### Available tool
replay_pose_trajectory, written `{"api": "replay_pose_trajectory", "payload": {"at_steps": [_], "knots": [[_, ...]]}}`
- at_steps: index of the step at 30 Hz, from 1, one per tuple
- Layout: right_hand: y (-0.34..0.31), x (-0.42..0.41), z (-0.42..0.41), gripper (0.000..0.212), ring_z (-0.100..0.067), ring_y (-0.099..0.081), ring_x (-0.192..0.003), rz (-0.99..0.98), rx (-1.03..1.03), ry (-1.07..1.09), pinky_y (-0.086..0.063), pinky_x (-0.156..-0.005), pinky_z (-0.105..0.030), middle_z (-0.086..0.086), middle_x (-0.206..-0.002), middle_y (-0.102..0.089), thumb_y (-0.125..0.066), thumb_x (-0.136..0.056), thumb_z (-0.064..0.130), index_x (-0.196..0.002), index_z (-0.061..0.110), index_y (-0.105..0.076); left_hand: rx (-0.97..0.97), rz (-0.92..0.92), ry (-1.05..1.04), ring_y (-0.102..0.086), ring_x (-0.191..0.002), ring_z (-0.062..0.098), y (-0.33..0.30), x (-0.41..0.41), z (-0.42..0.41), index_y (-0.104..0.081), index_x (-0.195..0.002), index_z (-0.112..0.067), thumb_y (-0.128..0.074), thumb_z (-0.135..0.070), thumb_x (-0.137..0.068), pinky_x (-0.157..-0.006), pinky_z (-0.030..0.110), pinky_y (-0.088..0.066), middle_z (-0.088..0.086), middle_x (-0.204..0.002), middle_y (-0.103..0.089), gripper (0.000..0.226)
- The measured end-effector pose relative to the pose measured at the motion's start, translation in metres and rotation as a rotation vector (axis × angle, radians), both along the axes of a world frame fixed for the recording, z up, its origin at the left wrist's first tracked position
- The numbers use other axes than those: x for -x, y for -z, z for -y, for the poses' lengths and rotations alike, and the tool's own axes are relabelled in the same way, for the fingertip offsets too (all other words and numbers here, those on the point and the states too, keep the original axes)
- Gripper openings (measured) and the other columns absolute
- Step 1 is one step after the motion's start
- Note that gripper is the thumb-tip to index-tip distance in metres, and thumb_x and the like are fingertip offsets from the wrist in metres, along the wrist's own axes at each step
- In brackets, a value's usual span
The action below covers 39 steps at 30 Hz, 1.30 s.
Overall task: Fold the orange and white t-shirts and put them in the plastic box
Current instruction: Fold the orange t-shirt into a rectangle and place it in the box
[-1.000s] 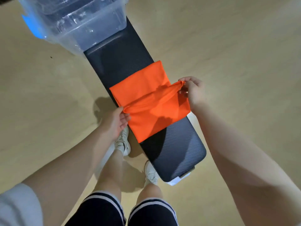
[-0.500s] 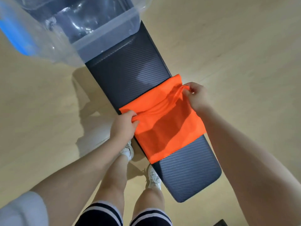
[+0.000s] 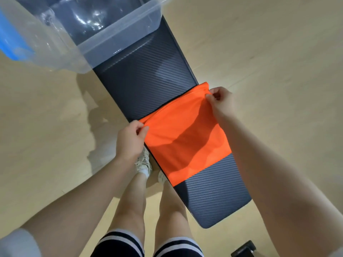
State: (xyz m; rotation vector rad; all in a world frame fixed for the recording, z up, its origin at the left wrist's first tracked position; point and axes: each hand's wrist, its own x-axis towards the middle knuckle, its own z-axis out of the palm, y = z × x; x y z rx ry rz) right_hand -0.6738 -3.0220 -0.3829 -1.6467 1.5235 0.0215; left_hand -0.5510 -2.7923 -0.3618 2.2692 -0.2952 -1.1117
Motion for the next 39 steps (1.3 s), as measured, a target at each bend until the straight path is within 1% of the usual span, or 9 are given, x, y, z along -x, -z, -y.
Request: {"api": "replay_pose_trajectory", "payload": {"at_steps": [5,10,13,16,22,26,30,33,39], "knots": [[-0.008,0.003,-0.011,0.030,-0.024,-0.052,-0.108,-0.034,0.133,-0.188,-0.041,-0.097,-0.038,-0.009,-0.112,-0.059,-0.050,-0.089,0.019,-0.117,0.011,-0.056,-0.057,0.151,0.038,-0.057,-0.092,0.029,-0.006,0.001,-0.001,-0.055,-0.106,-0.007,-0.060,-0.016,-0.087,-0.079,0.034,-0.043,0.007,-0.097,-0.059,0.022],[-0.023,0.040,-0.071,0.059,-0.033,-0.031,-0.138,-0.016,0.513,-0.925,-0.017,-0.113,-0.042,-0.017,-0.148,-0.035,-0.040,-0.091,0.037,-0.141,0.006,-0.032,0.108,0.573,0.651,-0.038,-0.124,0.031,-0.007,0.036,-0.004,-0.047,-0.125,-0.008,-0.057,-0.026,-0.077,-0.095,0.050,-0.044,0.018,-0.137,-0.047,0.052],[-0.008,0.065,-0.103,0.065,-0.028,-0.034,-0.138,-0.114,0.531,-1.183,-0.017,-0.112,-0.043,-0.009,-0.150,-0.035,-0.036,-0.089,0.050,-0.143,0.015,-0.027,0.055,0.420,0.841,-0.014,-0.141,0.022,0.002,0.075,0.000,-0.026,-0.143,-0.008,-0.057,-0.045,-0.076,-0.116,0.040,-0.015,0.010,-0.155,-0.020,0.083],[0.009,0.082,-0.100,0.067,-0.026,-0.031,-0.139,-0.234,0.527,-1.168,-0.014,-0.112,-0.043,-0.006,-0.151,-0.034,-0.034,-0.088,0.055,-0.144,0.019,-0.026,-0.058,0.362,0.887,0.014,-0.143,0.012,0.017,0.093,-0.003,0.008,-0.146,-0.010,-0.054,-0.065,-0.073,-0.112,0.029,0.021,0.000,-0.152,0.020,0.111],[0.014,0.118,-0.066,0.069,-0.027,-0.022,-0.143,-0.361,0.482,-0.984,-0.011,-0.114,-0.045,-0.007,-0.155,-0.023,-0.026,-0.088,0.058,-0.147,0.022,-0.019,-0.187,0.417,0.912,0.000,-0.141,0.017,0.023,0.095,-0.023,-0.002,-0.146,-0.016,-0.065,-0.074,-0.049,-0.112,0.031,0.016,0.005,-0.155,-0.003,0.129],[-0.006,0.144,-0.057,0.074,-0.030,-0.018,-0.144,-0.300,0.206,-0.821,-0.017,-0.116,-0.044,-0.011,-0.158,-0.011,-0.020,-0.087,0.058,-0.149,0.020,-0.008,-0.153,0.376,0.726,0.012,-0.144,0.021,0.005,0.113,-0.037,0.008,-0.147,-0.013,-0.071,-0.057,-0.065,-0.113,0.032,0.015,0.005,-0.155,0.016,0.122],[-0.022,0.158,-0.058,0.055,-0.033,-0.040,-0.130,-0.198,-0.055,-0.335,-0.033,-0.106,-0.041,-0.018,-0.142,-0.041,-0.042,-0.096,0.032,-0.142,0.005,-0.028,-0.189,0.153,0.161,-0.023,-0.138,0.035,-0.013,0.146,-0.044,-0.022,-0.144,-0.009,-0.068,-0.036,-0.078,-0.111,0.046,-0.026,0.017,-0.152,-0.020,0.085],[-0.030,0.162,-0.062,0.042,-0.029,-0.049,-0.118,-0.203,-0.129,-0.106,-0.038,-0.095,-0.035,-0.015,-0.129,-0.051,-0.044,-0.095,0.022,-0.133,0.005,-0.041,-0.330,-0.138,-0.250,-0.053,-0.110,0.037,-0.020,0.166,-0.036,-0.055,-0.114,-0.001,-0.054,-0.032,-0.089,-0.082,0.035,-0.041,0.021,-0.114,-0.057,0.040],[-0.027,0.154,-0.064,0.031,-0.025,-0.055,-0.106,-0.167,-0.116,0.045,-0.044,-0.091,-0.036,-0.010,-0.116,-0.059,-0.052,-0.091,0.024,-0.117,0.008,-0.053,-0.344,-0.386,-0.660,-0.055,-0.072,0.024,-0.020,0.185,-0.021,-0.057,-0.107,-0.002,-0.055,-0.034,-0.089,-0.064,0.028,-0.039,0.008,-0.075,-0.057,0.037]]}}
